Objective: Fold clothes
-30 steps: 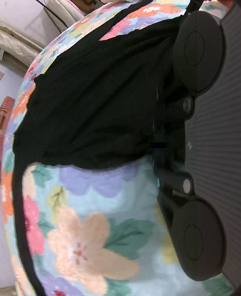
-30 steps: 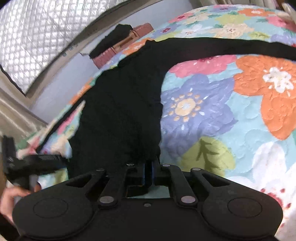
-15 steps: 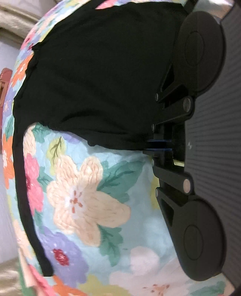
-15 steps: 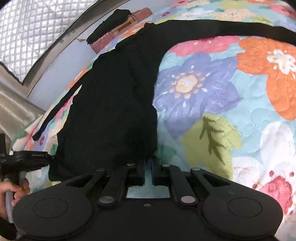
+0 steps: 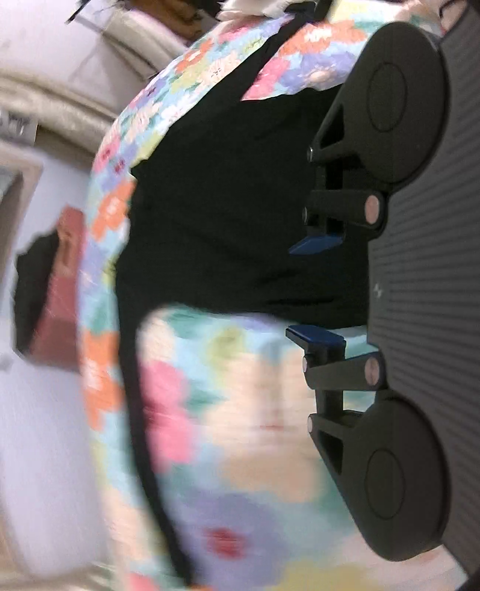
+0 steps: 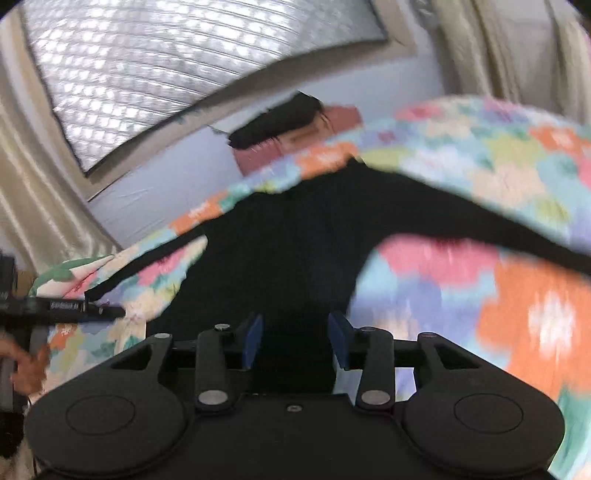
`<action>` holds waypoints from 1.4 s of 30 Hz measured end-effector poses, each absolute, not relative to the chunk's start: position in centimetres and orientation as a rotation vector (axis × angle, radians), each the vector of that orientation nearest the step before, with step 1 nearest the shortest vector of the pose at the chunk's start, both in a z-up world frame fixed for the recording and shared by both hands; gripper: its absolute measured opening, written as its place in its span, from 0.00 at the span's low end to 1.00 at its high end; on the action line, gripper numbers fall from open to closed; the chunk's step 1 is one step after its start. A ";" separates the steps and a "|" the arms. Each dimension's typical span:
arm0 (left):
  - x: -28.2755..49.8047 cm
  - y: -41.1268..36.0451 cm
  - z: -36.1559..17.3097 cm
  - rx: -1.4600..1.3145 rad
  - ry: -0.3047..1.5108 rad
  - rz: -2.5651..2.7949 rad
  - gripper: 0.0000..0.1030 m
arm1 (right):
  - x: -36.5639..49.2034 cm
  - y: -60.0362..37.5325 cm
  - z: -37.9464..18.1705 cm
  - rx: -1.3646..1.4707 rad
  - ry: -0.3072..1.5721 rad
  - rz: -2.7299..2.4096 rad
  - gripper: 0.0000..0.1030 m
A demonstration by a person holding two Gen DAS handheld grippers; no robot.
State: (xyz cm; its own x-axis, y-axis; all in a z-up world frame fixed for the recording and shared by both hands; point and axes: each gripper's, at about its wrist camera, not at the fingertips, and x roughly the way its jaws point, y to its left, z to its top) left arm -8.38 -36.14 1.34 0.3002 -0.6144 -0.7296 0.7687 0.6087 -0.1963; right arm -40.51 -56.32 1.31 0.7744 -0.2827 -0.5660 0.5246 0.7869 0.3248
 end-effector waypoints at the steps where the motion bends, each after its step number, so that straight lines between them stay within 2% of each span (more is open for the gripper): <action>1: -7.7 -37.9 2.1 0.244 0.813 -0.950 0.40 | -39.3 -57.5 1.9 0.444 0.528 -0.450 0.53; 3: -6.2 -42.2 2.3 0.274 0.754 -0.989 0.46 | -36.6 -60.3 2.6 0.326 0.540 -0.439 0.60; 5: -4.7 -46.6 2.1 0.295 0.704 -1.024 0.53 | -33.7 -63.4 2.6 0.221 0.556 -0.430 0.63; 10: -2.5 -57.8 -2.0 0.380 0.670 -1.034 0.53 | -24.4 -71.4 -0.4 0.003 0.671 -0.428 0.63; 12: -1.7 -60.9 -3.6 0.365 0.678 -1.058 0.57 | -21.4 -73.9 -1.7 -0.057 0.724 -0.436 0.63; 13: -1.3 -62.0 -4.3 0.372 0.680 -1.054 0.61 | -20.0 -75.3 -2.5 -0.076 0.754 -0.438 0.63; 19: -1.3 -67.2 -8.0 0.588 0.633 -1.033 0.62 | -14.2 -82.3 -6.7 -0.063 0.857 -0.365 0.64; 20: -1.4 -67.9 -8.2 0.619 0.607 -1.025 0.62 | -13.3 -83.2 -7.4 -0.065 0.869 -0.365 0.67; 21: -1.5 -68.5 -8.4 0.644 0.579 -1.019 0.62 | -12.7 -83.7 -7.9 -0.064 0.856 -0.364 0.76; 23: -1.1 -69.9 -8.2 0.660 0.551 -0.995 0.64 | -11.8 -84.6 -8.3 -0.059 0.806 -0.362 0.84; 25: 0.0 -71.4 -8.0 0.666 0.523 -0.938 0.63 | -10.8 -85.8 -8.3 -0.012 0.763 -0.348 0.83; 26: 0.7 -72.1 -7.8 0.660 0.508 -0.911 0.56 | -10.5 -86.4 -8.3 0.022 0.741 -0.334 0.74; 27: 1.5 -72.5 -7.5 0.639 0.501 -0.892 0.48 | -10.3 -87.0 -8.2 0.071 0.713 -0.316 0.41; 28: 2.4 -72.9 -7.1 0.612 0.498 -0.876 0.28 | -10.1 -87.7 -7.9 0.125 0.693 -0.316 0.20; 29: 3.4 -73.3 -6.7 0.581 0.509 -0.864 0.23 | -9.9 -88.5 -7.7 0.179 0.676 -0.323 0.09; 33: 6.8 -73.7 -5.4 0.419 0.519 -0.755 0.23 | -9.8 -90.7 -7.8 0.332 0.643 -0.391 0.09; 34: 7.4 -73.5 -5.3 0.391 0.515 -0.714 0.28 | -9.8 -91.2 -8.0 0.364 0.639 -0.413 0.09; 35: 7.8 -73.3 -5.4 0.389 0.529 -0.696 0.36 | -9.8 -91.3 -8.3 0.371 0.654 -0.436 0.09; 36: 8.1 -73.1 -5.5 0.396 0.549 -0.690 0.38 | -9.8 -91.3 -8.7 0.369 0.668 -0.450 0.15; 37: 8.0 -72.7 -5.6 0.421 0.557 -0.685 0.42 | -10.1 -91.2 -8.8 0.378 0.664 -0.463 0.23; 38: 7.8 -72.2 -5.8 0.454 0.559 -0.682 0.49 | -10.5 -91.1 -8.7 0.389 0.655 -0.477 0.37; 39: 7.5 -71.7 -5.9 0.488 0.561 -0.678 0.53 | -11.0 -90.8 -8.4 0.406 0.637 -0.499 0.45; 41: 6.9 -69.9 -5.9 0.555 0.553 -0.628 0.64 | -12.3 -90.2 -7.4 0.453 0.594 -0.556 0.55; 42: 6.5 -68.6 -5.6 0.559 0.566 -0.622 0.66 | -13.2 -89.9 -6.8 0.488 0.566 -0.579 0.56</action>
